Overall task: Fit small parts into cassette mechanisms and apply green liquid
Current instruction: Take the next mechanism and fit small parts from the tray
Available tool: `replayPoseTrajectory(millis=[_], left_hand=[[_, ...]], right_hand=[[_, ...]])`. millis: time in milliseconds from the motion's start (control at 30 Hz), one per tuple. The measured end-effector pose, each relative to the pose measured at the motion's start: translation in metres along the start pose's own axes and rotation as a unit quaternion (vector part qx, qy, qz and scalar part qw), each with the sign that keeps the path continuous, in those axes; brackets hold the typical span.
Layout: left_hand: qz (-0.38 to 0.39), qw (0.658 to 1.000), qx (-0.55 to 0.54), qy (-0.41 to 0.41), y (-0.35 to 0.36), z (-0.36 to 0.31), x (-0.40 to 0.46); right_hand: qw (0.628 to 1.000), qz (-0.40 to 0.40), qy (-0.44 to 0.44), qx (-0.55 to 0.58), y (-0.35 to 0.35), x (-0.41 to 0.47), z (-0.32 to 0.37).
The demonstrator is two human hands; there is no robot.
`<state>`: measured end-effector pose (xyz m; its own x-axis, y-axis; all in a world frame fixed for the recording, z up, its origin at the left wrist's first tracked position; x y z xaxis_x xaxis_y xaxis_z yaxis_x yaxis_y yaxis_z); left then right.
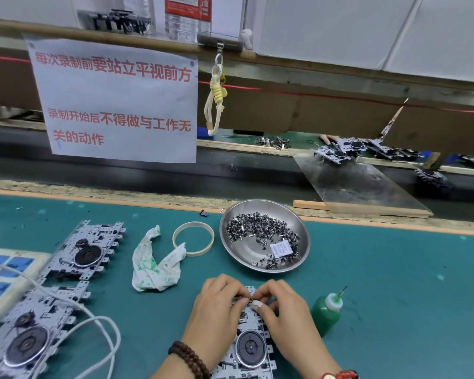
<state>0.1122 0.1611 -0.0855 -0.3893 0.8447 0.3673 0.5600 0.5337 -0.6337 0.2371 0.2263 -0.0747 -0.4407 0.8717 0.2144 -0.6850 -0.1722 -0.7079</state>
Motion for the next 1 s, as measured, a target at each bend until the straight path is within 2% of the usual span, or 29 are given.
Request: replayPoseTrajectory(millis=[233,500,700,1000], left_hand=[[0.034,0.998,-0.015,-0.047,-0.001,-0.001,0.006],[0.030,0.998,-0.023,-0.049,-0.002,-0.003,0.006],[0.022,0.997,-0.042,-0.058,-0.002,-0.002,0.005],[0.024,0.997,-0.049,-0.052,-0.001,0.001,0.004]], right_hand=[[0.999,0.018,0.030,0.014,0.000,0.002,0.003],[0.967,0.020,0.152,0.203,0.004,-0.001,-0.006],[0.944,0.017,0.198,0.265,0.008,-0.004,-0.006],[0.935,-0.015,0.223,0.275,0.014,-0.008,-0.004]])
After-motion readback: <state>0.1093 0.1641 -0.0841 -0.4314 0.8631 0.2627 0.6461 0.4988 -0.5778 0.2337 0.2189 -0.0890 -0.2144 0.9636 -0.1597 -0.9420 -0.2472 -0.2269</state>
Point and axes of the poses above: each hand's wrist, its own x-axis towards the middle knuckle, its own y-axis out of the palm, z = x × y, the point moved 1 cm from there along x, towards the middle knuckle, and after that the axes turned 11 degrees about -z, right-handed, at the moved point
